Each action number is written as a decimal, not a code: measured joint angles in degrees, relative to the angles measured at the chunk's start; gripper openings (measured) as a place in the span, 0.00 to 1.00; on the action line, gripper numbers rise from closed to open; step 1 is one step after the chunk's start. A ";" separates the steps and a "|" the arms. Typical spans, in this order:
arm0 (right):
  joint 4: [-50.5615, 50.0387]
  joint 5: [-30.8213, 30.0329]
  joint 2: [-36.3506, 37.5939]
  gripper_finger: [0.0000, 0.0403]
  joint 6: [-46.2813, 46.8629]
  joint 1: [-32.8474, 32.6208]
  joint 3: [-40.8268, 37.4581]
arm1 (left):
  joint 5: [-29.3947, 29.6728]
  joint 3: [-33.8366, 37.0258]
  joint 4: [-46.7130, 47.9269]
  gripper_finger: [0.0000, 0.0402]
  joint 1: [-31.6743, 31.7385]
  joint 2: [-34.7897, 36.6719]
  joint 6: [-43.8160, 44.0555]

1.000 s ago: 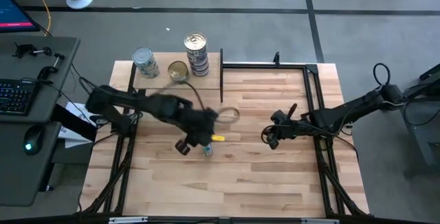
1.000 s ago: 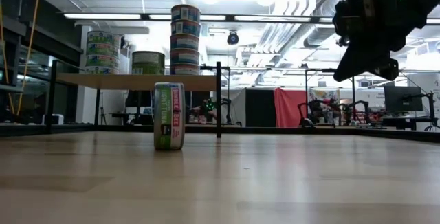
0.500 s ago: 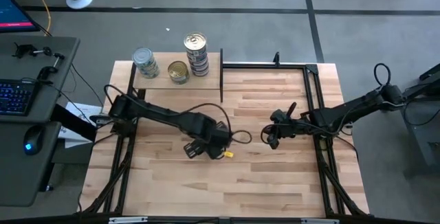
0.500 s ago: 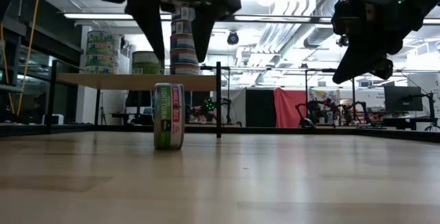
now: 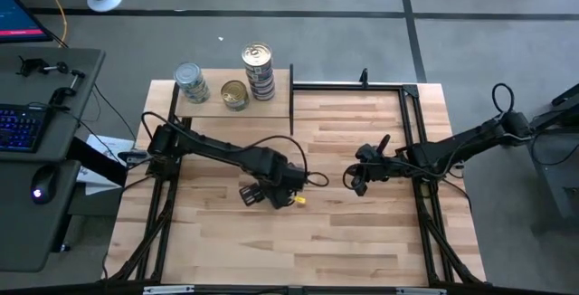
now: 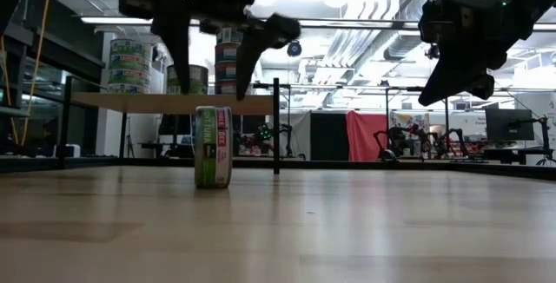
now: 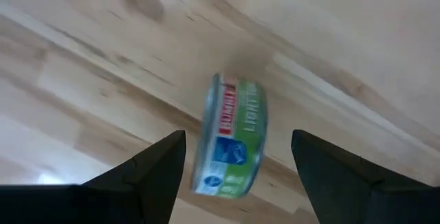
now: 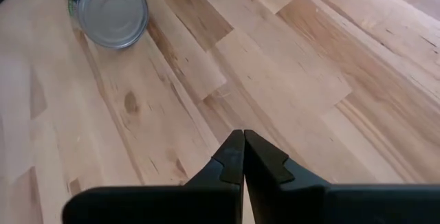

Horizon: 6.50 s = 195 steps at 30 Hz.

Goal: Stack canned seafood by type on shelf
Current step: Stack the green-white tuna can on top of the green-white tuna cans on the shelf

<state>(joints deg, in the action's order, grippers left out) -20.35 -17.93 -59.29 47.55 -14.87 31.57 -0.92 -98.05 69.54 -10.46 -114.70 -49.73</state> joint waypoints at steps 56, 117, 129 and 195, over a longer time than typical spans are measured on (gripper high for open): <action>1.80 -2.62 0.00 0.00 5.10 0.15 -2.40 | 50.32 35.45 -14.38 0.29 -17.99 54.89 75.36; 5.26 -9.35 -0.02 0.00 1.02 3.39 -2.43 | 71.76 34.70 3.78 0.29 22.49 54.45 39.83; 5.67 -11.41 0.00 0.00 -0.04 3.37 -2.43 | 70.97 34.72 2.72 0.29 27.14 54.65 32.93; 8.80 -10.12 -0.01 0.00 0.16 3.37 -2.43 | 46.52 20.29 2.26 0.61 39.83 54.50 30.17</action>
<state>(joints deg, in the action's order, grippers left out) -11.55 -28.05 -59.30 47.71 -11.51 29.15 45.59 -77.76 71.81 29.37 -60.20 -19.56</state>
